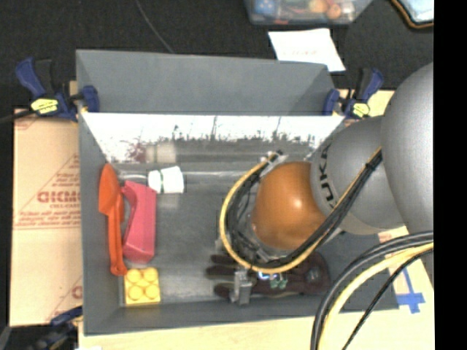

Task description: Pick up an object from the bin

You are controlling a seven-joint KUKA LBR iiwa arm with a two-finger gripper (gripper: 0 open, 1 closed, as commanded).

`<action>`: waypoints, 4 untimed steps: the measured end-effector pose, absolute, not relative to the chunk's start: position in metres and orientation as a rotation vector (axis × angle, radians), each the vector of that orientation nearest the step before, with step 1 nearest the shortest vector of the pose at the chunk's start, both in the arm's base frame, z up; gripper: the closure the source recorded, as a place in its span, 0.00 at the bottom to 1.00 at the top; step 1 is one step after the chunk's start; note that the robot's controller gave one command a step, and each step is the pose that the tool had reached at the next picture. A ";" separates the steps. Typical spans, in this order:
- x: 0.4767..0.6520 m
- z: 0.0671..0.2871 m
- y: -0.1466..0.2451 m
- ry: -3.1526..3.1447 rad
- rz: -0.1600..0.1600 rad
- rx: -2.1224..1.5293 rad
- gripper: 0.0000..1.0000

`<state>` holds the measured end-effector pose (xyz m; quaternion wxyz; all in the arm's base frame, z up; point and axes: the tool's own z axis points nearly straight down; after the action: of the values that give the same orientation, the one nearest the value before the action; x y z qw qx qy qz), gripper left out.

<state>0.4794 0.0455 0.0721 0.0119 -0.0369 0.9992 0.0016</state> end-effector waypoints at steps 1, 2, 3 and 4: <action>0.481 0.073 0.045 3.106 0.004 -0.214 0.00; 0.481 0.073 0.045 3.111 0.006 -0.117 0.00; 0.481 0.073 0.044 3.108 0.005 -0.171 1.00; 0.481 0.074 0.044 3.107 0.005 -0.186 1.00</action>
Offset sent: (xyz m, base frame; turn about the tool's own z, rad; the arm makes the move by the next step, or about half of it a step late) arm 0.0000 0.0000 0.0000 -0.0024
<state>0.4814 0.0445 0.0736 0.0148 -0.0596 0.9981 0.0017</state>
